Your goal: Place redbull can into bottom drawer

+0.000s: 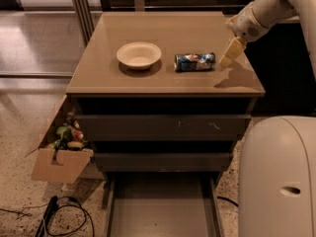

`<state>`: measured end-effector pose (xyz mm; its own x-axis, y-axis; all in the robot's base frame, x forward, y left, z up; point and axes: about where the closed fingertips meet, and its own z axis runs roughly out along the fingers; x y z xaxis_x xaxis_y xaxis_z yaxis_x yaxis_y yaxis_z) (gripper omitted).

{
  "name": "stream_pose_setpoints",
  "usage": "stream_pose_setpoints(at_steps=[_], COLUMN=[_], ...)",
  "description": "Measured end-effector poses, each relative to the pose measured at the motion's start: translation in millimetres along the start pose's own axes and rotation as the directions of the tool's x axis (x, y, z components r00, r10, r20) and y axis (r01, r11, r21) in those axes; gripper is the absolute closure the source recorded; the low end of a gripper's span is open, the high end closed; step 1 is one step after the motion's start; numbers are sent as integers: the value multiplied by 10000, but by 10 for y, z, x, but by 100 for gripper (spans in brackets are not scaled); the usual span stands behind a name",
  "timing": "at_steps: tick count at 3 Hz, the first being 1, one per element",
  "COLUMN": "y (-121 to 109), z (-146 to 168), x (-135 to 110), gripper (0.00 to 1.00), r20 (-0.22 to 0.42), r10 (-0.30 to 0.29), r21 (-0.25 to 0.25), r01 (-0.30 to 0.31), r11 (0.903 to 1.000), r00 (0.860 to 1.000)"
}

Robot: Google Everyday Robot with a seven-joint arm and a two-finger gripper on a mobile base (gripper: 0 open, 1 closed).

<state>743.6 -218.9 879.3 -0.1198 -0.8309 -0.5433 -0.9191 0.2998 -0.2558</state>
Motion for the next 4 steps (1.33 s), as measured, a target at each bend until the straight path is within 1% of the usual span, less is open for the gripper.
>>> stream_pose_setpoints(at_steps=[1,3,4], y=[-12,90,104], z=[149,325,412], x=[-67,-306,-324], gripper=[0,0,0], r20=[310,933,911], r10=[-173,-632,-697], r21=[-309,-965,-1114], r01=[182,722,798], r11=[9994,9927,9906], r00=[9994,9936,9934])
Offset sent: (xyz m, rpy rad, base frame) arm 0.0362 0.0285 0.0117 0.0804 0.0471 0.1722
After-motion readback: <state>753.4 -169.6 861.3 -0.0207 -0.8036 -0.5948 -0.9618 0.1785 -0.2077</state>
